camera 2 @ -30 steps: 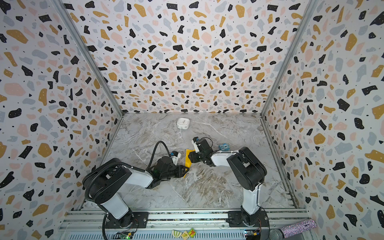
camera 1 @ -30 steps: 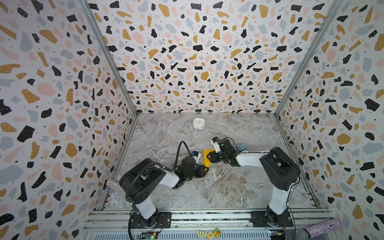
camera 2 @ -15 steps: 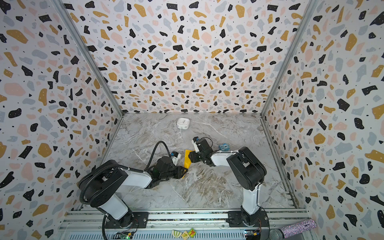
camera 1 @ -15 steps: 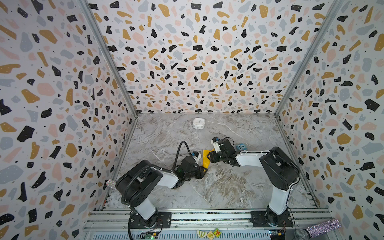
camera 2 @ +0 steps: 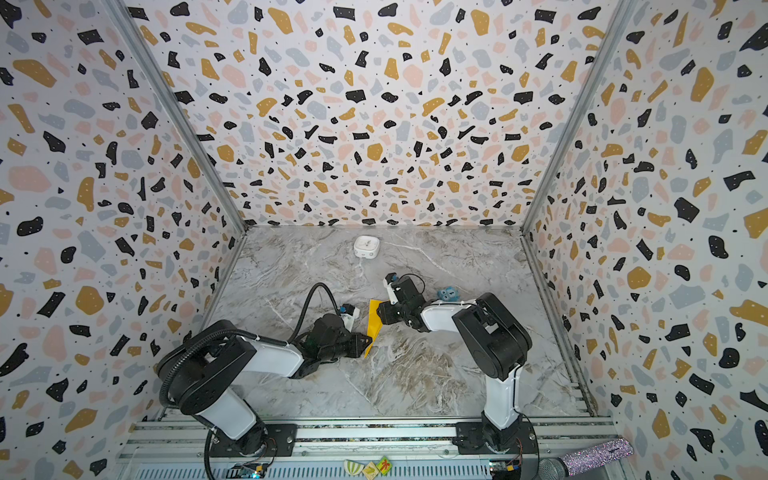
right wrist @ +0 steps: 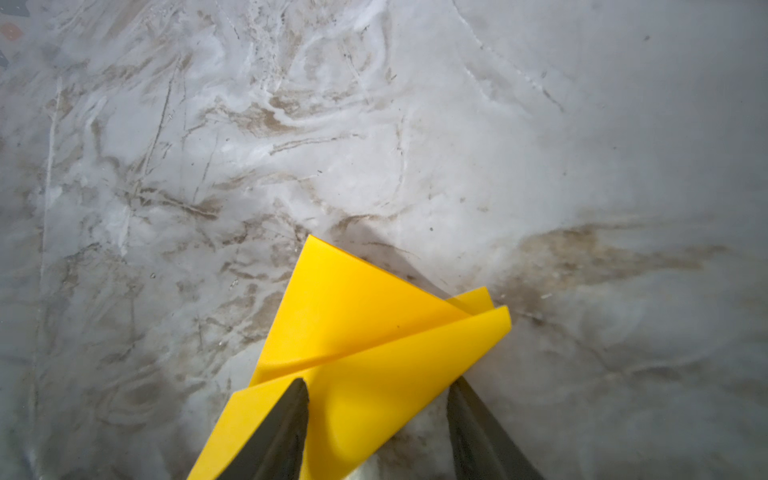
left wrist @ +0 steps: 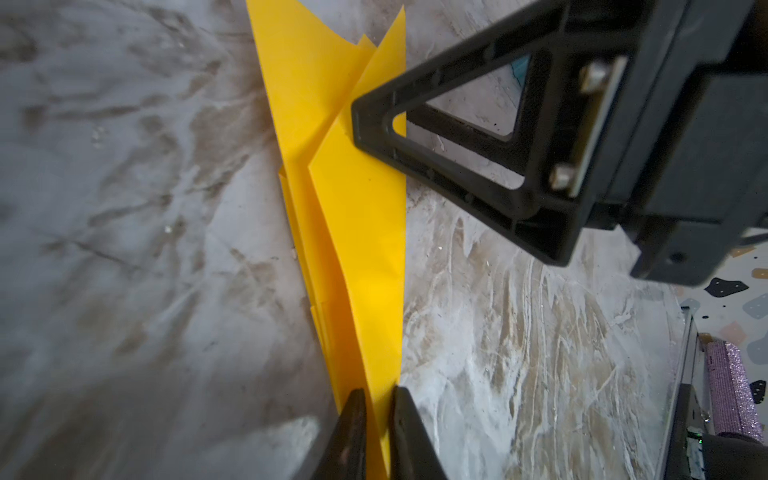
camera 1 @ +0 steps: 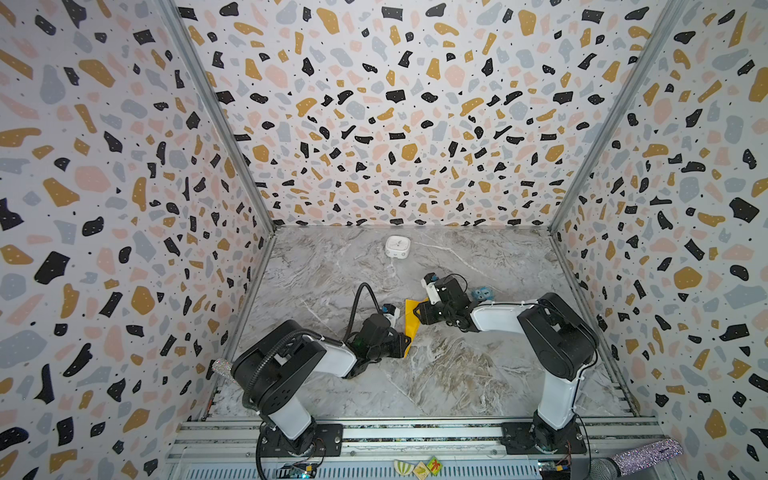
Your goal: Fold a paper plane with a square sheet of paper (pick it up from the middle)
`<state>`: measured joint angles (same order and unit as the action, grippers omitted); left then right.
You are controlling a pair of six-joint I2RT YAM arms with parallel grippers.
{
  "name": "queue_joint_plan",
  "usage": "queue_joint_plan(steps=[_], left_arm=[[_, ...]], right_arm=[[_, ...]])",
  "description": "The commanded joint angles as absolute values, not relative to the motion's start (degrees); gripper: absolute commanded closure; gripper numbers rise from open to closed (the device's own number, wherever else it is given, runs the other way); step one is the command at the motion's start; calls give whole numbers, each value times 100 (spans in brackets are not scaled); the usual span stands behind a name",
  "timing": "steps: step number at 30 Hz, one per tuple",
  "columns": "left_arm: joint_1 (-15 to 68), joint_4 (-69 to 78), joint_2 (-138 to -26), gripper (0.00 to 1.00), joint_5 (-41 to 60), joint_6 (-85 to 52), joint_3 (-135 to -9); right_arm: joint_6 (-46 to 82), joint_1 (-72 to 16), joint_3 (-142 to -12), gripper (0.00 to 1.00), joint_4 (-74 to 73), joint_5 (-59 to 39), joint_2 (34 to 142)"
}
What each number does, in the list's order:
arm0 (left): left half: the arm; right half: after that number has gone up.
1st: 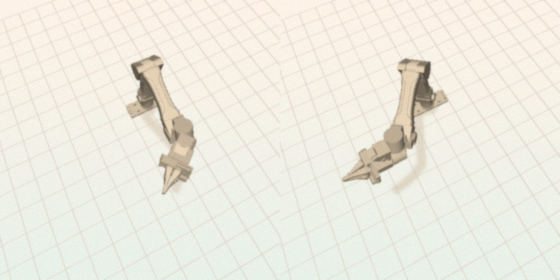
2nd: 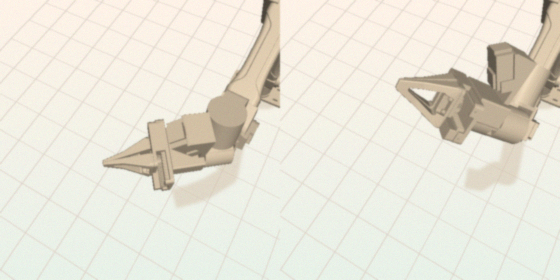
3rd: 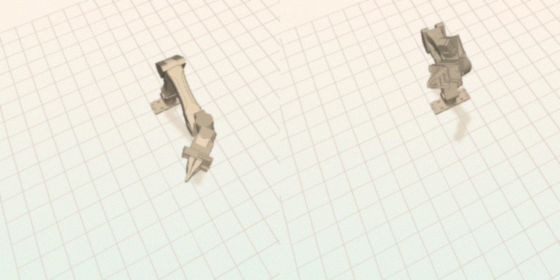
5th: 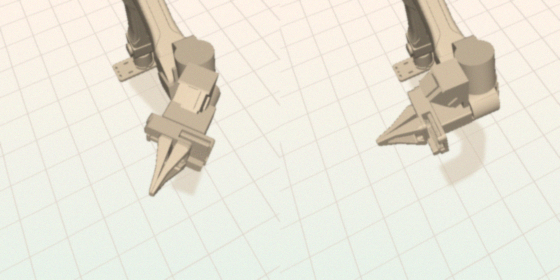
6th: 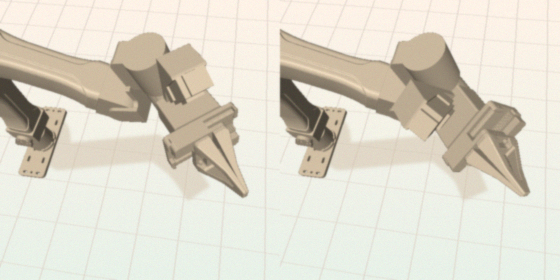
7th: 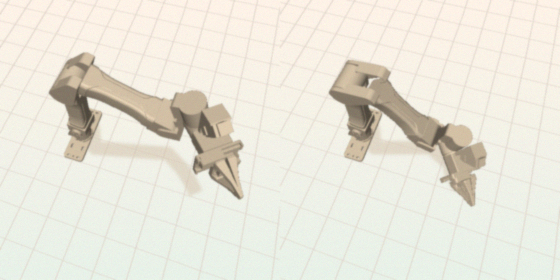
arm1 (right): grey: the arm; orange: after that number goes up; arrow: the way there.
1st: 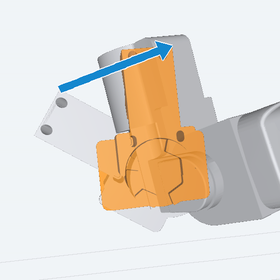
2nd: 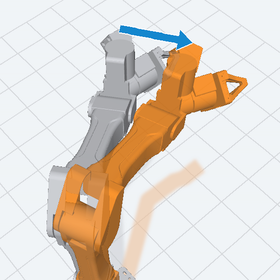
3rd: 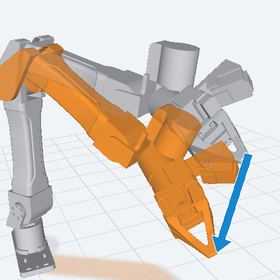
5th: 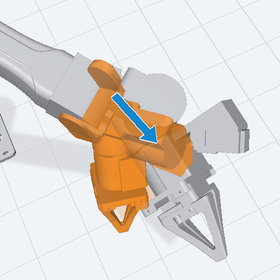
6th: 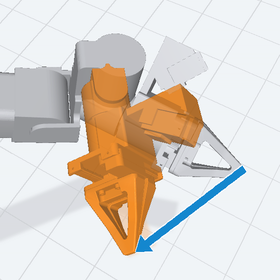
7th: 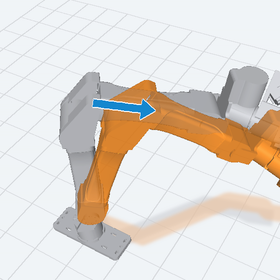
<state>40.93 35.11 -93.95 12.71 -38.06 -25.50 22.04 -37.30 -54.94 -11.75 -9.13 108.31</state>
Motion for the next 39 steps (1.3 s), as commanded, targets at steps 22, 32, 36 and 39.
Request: queue_joint_plan(steps=[22,32,36,39], left_arm=[[4087,2778,-9532,88,1065,-3608,-2569],[4087,2629,-9527,86,1012,-3596,-2618],[4082,2617,-9527,85,1002,-3609,-2609],[4084,2628,-9534,83,1006,-3612,-2606]], right_arm=[[2263,-3379,-4239,46,-1540,-3786,9193],[2593,-3523,-4685,67,-2127,-4359,10209],[2619,-3525,-4764,68,-2236,-4440,10422],[2602,-3521,-4852,69,-2212,-4433,10581]])
